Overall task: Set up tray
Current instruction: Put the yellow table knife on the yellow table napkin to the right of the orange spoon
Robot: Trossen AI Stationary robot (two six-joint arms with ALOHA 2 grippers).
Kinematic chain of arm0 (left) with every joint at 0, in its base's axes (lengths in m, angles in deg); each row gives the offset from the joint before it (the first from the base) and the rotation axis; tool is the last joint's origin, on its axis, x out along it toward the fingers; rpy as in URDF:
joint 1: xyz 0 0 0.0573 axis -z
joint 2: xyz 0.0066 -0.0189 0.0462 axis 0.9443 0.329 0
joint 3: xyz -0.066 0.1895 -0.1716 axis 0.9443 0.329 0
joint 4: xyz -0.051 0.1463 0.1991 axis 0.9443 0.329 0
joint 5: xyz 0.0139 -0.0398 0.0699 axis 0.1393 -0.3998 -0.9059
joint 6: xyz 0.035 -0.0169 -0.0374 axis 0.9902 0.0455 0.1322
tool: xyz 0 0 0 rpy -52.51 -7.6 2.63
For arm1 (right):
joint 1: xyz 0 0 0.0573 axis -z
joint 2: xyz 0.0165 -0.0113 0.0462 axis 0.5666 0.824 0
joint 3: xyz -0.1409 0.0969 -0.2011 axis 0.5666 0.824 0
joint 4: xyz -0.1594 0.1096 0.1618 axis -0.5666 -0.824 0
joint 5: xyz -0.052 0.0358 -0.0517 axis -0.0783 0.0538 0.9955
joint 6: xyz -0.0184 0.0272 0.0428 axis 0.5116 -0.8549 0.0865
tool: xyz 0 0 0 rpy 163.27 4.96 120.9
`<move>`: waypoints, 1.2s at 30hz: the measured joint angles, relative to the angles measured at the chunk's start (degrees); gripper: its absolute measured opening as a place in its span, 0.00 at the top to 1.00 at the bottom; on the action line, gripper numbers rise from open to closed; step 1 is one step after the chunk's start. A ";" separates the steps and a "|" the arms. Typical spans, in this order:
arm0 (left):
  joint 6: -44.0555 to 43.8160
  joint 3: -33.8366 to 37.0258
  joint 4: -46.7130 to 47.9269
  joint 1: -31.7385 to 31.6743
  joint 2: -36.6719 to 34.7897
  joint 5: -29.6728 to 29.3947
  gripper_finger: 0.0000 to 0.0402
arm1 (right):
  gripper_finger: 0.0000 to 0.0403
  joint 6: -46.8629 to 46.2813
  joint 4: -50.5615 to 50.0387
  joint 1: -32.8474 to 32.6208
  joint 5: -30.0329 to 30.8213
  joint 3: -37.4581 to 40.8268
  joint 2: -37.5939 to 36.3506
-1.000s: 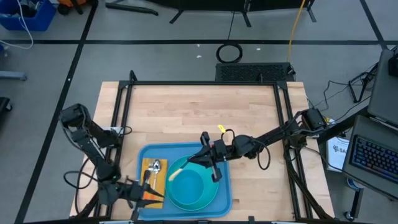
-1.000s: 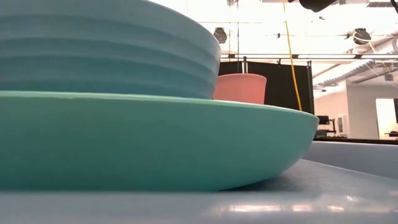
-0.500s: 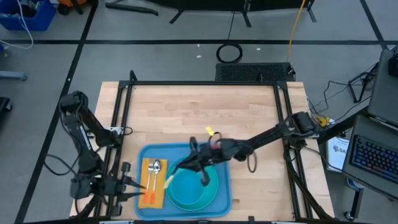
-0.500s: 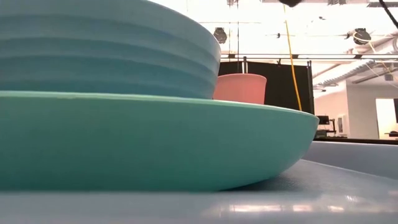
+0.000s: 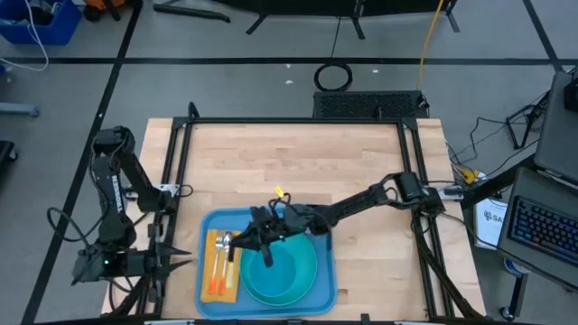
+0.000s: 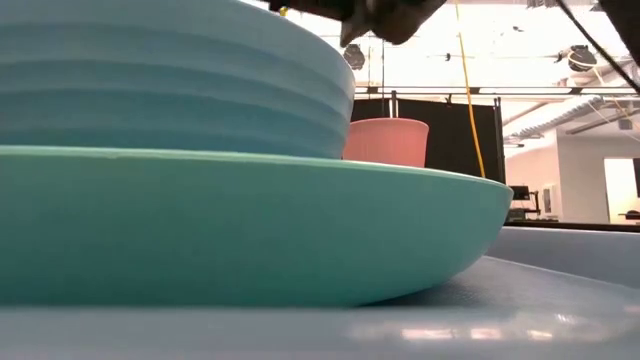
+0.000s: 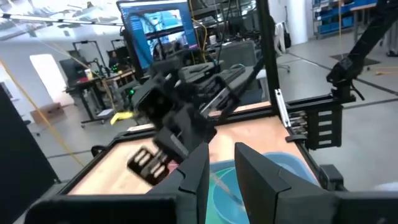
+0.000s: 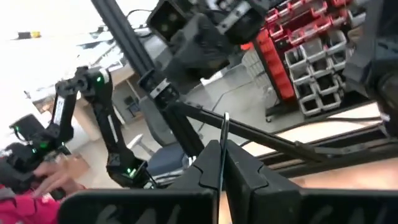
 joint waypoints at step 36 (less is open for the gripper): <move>-6.10 0.00 6.13 -0.41 0.07 -0.39 0.80 | 1.00 -1.94 -7.61 -2.34 7.22 -7.91 8.33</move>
